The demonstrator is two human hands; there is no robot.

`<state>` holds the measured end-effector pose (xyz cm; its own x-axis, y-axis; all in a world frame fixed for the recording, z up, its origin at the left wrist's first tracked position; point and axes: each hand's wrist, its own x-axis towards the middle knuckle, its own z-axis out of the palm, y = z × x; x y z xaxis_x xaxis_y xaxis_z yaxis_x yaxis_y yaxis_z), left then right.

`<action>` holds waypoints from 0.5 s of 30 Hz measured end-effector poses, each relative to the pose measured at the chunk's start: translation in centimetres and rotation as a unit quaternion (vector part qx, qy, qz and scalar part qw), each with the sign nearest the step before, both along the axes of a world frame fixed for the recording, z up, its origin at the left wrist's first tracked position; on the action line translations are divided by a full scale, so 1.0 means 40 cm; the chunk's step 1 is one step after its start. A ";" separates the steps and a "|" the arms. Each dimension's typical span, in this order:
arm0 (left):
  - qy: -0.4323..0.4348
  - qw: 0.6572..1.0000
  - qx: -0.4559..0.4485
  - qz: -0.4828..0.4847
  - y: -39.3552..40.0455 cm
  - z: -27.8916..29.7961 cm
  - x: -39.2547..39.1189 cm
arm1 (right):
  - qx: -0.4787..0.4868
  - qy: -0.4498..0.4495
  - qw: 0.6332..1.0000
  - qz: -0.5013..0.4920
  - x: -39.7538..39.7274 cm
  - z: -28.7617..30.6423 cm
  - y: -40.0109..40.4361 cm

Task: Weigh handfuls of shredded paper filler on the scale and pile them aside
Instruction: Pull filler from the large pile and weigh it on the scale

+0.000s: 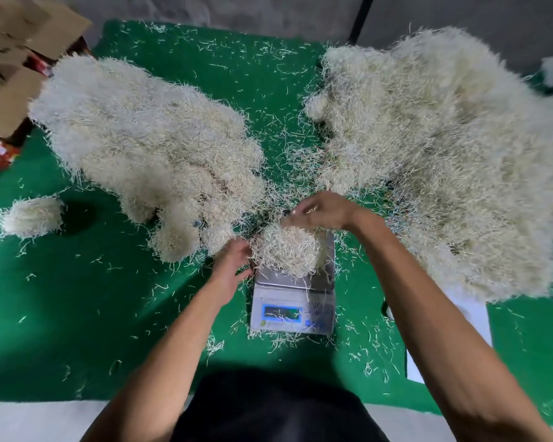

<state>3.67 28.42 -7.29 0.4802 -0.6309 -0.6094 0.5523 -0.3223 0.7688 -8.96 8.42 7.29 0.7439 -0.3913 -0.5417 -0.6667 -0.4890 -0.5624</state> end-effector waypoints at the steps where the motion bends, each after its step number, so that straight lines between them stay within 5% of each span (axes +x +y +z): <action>1: -0.006 1.000 0.000 -0.002 0.005 0.002 0.002 | 0.009 -0.047 0.998 -0.041 -0.018 0.007 -0.009; 3: -0.014 1.000 0.001 -0.009 0.019 0.000 0.005 | 0.006 -0.181 0.967 -0.178 -0.062 -0.010 -0.026; 5: -0.007 1.000 -0.002 -0.024 0.038 -0.014 0.000 | -0.025 -0.299 0.898 -0.321 -0.109 -0.071 -0.029; 8: 0.025 1.000 -0.003 -0.001 0.085 -0.066 -0.022 | -0.052 -0.256 0.848 -0.460 -0.191 -0.222 0.022; 12: 0.061 0.996 -0.024 0.061 0.123 -0.104 -0.034 | -0.050 -0.110 0.891 -0.437 -0.333 -0.421 0.171; 15: 0.037 0.998 -0.011 0.040 0.116 -0.097 -0.042 | -0.097 -0.115 0.926 -0.347 -0.365 -0.477 0.228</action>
